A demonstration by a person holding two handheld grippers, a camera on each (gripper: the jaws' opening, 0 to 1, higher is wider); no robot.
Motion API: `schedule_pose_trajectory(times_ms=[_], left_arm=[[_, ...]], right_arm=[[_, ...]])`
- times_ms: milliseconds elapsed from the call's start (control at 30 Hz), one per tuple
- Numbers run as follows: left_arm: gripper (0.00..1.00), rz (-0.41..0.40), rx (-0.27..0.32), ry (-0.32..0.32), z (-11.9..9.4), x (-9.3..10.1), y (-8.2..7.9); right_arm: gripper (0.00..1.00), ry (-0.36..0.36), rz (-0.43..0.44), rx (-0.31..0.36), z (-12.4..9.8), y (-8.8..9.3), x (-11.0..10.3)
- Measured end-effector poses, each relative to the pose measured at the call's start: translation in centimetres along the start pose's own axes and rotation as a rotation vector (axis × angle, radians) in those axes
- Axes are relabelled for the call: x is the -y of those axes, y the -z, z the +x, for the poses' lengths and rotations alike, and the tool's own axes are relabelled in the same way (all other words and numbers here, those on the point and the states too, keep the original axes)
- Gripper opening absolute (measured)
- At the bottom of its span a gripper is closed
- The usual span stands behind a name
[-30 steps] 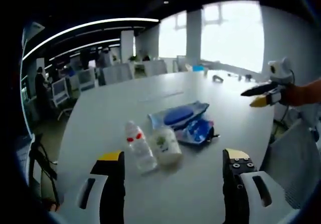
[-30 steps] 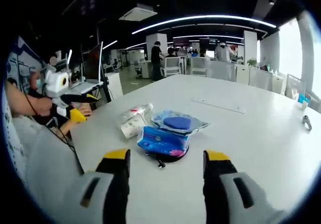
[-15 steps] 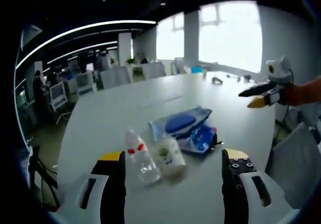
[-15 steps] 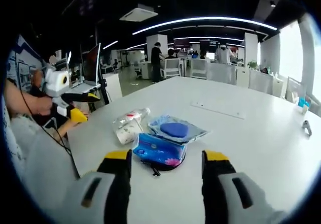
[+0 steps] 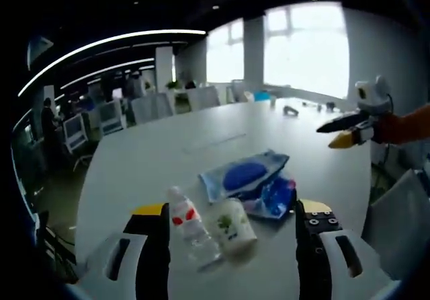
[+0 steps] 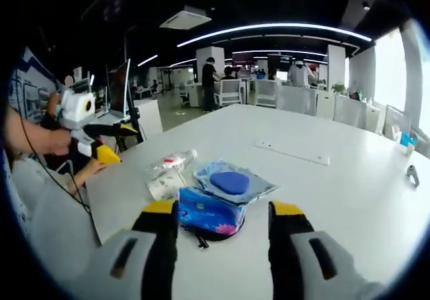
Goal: Arrange the tabletop items into an orderly group along one side of the table until the central work area is clear of visible clutter.
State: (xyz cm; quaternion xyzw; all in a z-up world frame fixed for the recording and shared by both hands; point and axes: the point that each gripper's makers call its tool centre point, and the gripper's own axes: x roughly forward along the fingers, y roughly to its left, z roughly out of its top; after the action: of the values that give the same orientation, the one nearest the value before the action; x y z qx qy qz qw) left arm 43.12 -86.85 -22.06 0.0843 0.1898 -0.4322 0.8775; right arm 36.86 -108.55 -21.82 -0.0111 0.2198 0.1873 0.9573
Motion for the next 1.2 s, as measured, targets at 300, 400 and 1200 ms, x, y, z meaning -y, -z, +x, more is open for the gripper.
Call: schedule_pose_trajectory(times_ms=[300,400,1200], left_arm=[[0.73,0.009,0.004,0.013,1.8,-0.6,-0.8],[0.72,0.012,0.004,0.017,2.2,-0.7,-1.0],[0.68,0.032,-0.021,0.047,6.5,-2.3,-1.6]], right_arm=[[0.51,0.01,0.006,-0.002,1.2,-0.5,0.8],[0.5,0.015,0.013,-0.005,1.7,-0.6,1.0],[0.42,0.073,0.073,-0.041,4.5,-0.6,3.2]])
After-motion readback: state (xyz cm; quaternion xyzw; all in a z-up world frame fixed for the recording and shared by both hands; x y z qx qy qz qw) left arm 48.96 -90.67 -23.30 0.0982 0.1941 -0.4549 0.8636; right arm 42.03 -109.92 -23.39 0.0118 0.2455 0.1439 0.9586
